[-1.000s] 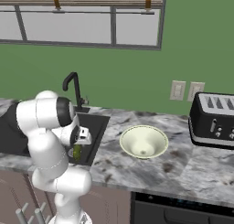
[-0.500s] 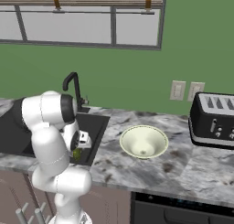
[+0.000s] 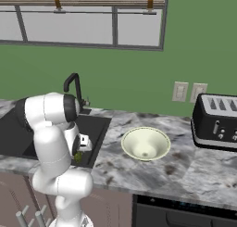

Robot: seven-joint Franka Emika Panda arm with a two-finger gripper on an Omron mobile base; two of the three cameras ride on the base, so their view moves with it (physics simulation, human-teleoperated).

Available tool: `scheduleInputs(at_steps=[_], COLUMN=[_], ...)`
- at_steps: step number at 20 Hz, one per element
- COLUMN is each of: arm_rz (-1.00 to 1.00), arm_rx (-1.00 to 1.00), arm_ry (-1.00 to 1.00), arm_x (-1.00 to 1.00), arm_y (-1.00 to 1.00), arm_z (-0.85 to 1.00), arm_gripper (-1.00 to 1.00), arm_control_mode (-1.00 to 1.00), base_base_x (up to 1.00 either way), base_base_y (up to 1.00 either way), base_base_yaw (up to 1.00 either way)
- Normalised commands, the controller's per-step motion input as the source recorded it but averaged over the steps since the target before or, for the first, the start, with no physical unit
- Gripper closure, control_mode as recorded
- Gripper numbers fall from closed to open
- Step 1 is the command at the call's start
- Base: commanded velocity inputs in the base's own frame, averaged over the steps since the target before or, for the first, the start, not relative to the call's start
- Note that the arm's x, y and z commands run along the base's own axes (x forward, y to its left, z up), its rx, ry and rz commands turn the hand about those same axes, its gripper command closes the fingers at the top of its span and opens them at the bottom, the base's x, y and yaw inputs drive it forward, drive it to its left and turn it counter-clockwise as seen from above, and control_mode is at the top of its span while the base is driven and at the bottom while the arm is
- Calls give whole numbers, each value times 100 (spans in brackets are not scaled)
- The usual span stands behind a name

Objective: Pick the tangerines from the cabinet and place them in one bowl. Pick the cucumber from the sink and place it in the other bowl.

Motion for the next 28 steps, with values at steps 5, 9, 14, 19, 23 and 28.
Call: scheduleInputs(at_steps=[5,9,14,19,23,28], arm_rz=[0,0,0,0,0,0], arm_rx=[0,0,0,0,0,0], arm_ry=[-3,-1,0,0,0,0], arm_x=[16,13,1,0,0,0], arm_y=[3,7,12,20,21,11], arm_z=[-1,-4,-14,-11,-18,-22], arm_gripper=[-100,-100,-100,-100,-100,-100], arm_control_mode=[-100,-100,-100,-100,-100,-100], base_base_x=[0,0,0,0,0,0], base_base_y=[0,0,0,0,0,0], base_base_yaw=[0,0,0,0,0,0])
